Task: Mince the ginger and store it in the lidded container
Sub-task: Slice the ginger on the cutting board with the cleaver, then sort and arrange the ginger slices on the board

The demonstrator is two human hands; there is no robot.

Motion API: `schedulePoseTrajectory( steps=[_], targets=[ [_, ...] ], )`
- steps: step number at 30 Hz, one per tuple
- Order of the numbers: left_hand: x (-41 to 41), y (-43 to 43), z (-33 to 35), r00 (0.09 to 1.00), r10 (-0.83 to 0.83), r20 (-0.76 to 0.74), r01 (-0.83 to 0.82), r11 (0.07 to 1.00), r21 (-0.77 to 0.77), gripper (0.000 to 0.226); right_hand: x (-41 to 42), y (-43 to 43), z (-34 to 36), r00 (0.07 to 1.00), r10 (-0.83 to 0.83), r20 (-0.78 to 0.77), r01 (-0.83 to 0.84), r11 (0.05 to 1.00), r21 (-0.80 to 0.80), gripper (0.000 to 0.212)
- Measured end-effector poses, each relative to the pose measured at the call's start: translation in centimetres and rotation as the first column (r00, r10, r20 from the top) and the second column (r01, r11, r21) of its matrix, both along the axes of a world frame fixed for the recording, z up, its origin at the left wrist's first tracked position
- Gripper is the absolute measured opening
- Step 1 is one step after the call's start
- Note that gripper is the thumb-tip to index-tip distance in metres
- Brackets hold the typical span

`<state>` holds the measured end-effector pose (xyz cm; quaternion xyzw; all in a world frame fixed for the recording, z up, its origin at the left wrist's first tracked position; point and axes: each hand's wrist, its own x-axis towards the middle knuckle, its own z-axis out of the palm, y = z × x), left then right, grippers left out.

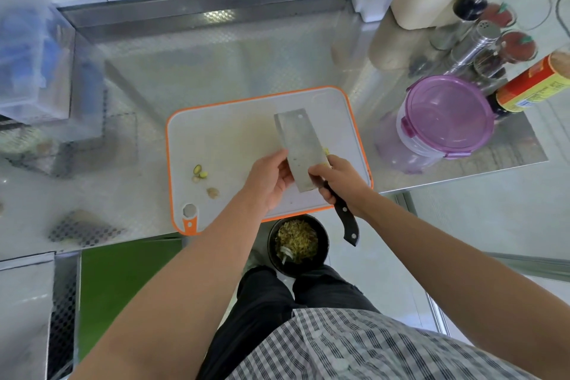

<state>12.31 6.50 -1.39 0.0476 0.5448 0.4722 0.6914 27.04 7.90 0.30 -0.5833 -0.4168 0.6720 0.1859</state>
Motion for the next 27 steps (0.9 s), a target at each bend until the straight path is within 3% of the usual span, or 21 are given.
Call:
schedulePoseTrajectory(
  steps=[6, 10, 12, 14, 17, 20, 24, 27],
  targets=[
    [0.7, 0.7, 0.1, 0.996, 0.067, -0.067, -0.067, 0.998, -0.005, 0.017, 0.9, 0.8, -0.4, 0.989, -0.151, 0.002, 0.151, 0.988, 0.01, 0.014],
    [0.7, 0.7, -0.5, 0.923, 0.029, -0.385, -0.044, 0.999, -0.031, 0.019, 2.0, 1.2, -0.8, 0.975, -0.173, 0.136, 0.152, 0.976, 0.154, 0.016],
    [0.8, 0.7, -0.7, 0.813, -0.048, -0.58, 0.043, 0.999, -0.022, 0.021, 2.3, 1.3, -0.5, 0.971, -0.104, 0.215, 0.039, 0.957, 0.286, 0.016],
    [1.1, 0.8, -0.3, 0.715, -0.058, -0.696, 0.071, 0.997, -0.01, 0.031, 2.4, 1.4, -0.1, 0.948, -0.06, 0.314, -0.099, 0.878, 0.468, 0.02],
    [2.1, 1.3, 1.2, 0.784, -0.027, -0.62, 0.093, 0.993, 0.073, 0.047, 2.1, 1.5, 0.0, 0.895, -0.062, 0.442, -0.291, 0.669, 0.684, 0.033],
    [3.2, 1.7, 2.0, 0.81, -0.071, -0.583, 0.166, 0.98, 0.112, 0.049, 1.4, 0.7, -0.6, 0.876, -0.029, 0.482, -0.388, 0.552, 0.738, 0.041],
    [3.3, 1.4, 1.0, 0.738, -0.077, -0.67, 0.185, 0.979, 0.091, 0.042, 1.6, 0.1, -1.2, 0.841, 0.018, 0.54, -0.446, 0.587, 0.675, 0.05],
    [3.1, 1.3, 0.6, 0.789, -0.085, -0.608, 0.164, 0.984, 0.074, 0.044, 2.3, 0.7, -1.3, 0.844, 0.032, 0.536, -0.438, 0.617, 0.654, 0.045]
  ],
)
